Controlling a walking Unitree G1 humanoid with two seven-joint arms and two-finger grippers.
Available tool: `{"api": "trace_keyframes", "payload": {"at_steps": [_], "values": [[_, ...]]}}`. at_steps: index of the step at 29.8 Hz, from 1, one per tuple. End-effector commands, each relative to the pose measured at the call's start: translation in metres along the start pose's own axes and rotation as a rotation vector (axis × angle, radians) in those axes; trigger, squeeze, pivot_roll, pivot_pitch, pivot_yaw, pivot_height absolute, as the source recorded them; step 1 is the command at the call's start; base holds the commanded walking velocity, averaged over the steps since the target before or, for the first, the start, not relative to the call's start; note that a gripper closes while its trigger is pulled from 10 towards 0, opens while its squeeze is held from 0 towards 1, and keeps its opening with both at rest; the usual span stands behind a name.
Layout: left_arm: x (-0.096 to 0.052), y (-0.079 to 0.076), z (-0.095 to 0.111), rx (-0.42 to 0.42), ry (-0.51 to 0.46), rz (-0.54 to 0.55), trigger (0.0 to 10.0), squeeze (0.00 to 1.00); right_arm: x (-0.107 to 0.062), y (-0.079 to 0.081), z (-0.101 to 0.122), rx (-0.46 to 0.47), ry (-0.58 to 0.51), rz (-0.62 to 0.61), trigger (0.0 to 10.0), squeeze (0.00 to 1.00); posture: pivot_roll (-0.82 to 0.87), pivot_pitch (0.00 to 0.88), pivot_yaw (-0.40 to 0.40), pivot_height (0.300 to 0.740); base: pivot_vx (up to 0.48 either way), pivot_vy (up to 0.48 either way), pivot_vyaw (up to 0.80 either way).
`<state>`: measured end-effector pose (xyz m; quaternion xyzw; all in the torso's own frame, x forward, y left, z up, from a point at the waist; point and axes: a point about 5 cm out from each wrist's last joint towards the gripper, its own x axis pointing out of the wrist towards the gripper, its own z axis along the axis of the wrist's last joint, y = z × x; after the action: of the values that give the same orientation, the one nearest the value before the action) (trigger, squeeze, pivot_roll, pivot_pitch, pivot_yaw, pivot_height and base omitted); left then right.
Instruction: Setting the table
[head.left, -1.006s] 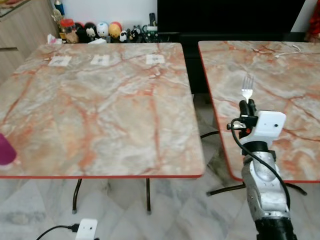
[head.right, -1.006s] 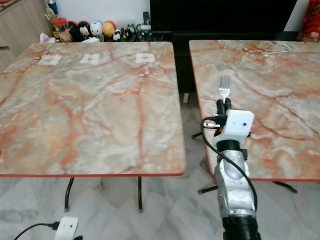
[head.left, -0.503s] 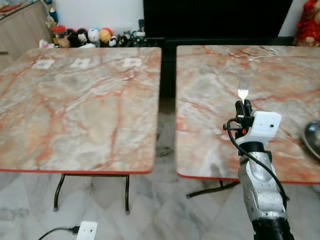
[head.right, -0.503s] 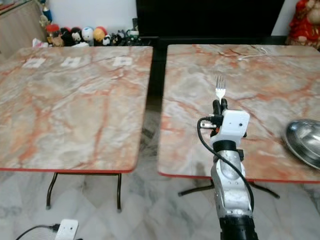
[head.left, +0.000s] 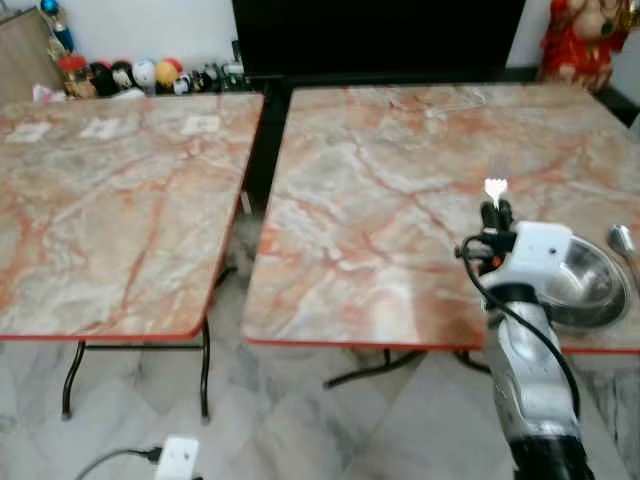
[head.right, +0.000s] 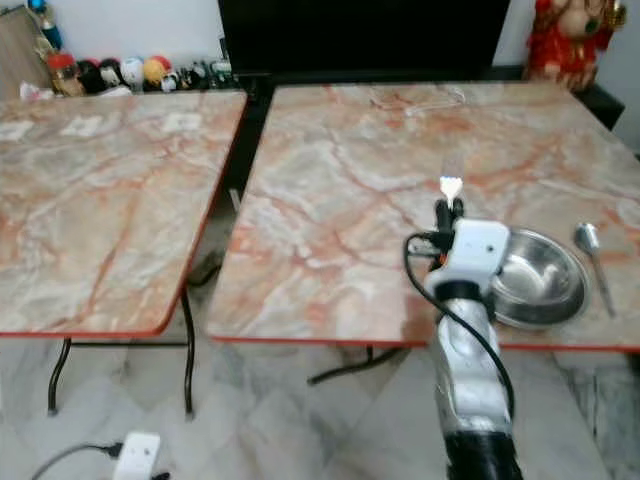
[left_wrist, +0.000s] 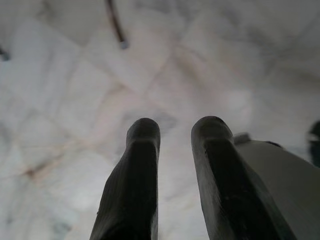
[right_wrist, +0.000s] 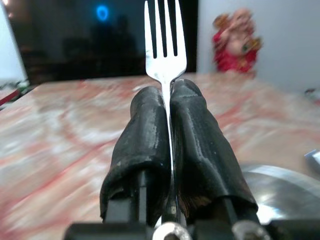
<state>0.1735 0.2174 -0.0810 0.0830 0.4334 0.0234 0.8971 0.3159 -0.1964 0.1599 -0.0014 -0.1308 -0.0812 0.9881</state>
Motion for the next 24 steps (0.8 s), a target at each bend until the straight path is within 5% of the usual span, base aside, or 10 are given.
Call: {"api": "trace_keyframes", "payload": {"at_steps": [1, 17, 24], "values": [[-0.0009, 0.0085, -0.0025, 0.020, 0.014, 0.019, 10.0, 0.00, 0.0021, 0.0083, 0.0043, 0.017, -0.017, 0.016, 10.0, 0.00, -0.08, 0.039, 0.046, 0.740, 0.000, -0.461, 0.00], [-0.0001, 0.0075, 0.0003, 0.014, 0.007, 0.021, 10.0, 0.00, 0.0025, 0.0085, 0.0034, 0.020, -0.011, 0.000, 10.0, 0.00, -0.09, 0.047, 0.045, 0.740, 0.000, -0.454, 0.00], [-0.0005, 0.0077, -0.0019, -0.002, 0.016, 0.031, 10.0, 0.00, 0.0031, 0.0072, 0.0032, 0.016, -0.006, -0.004, 10.0, 0.00, -0.08, 0.055, 0.040, 0.740, 0.000, 0.000, 0.00]]}}
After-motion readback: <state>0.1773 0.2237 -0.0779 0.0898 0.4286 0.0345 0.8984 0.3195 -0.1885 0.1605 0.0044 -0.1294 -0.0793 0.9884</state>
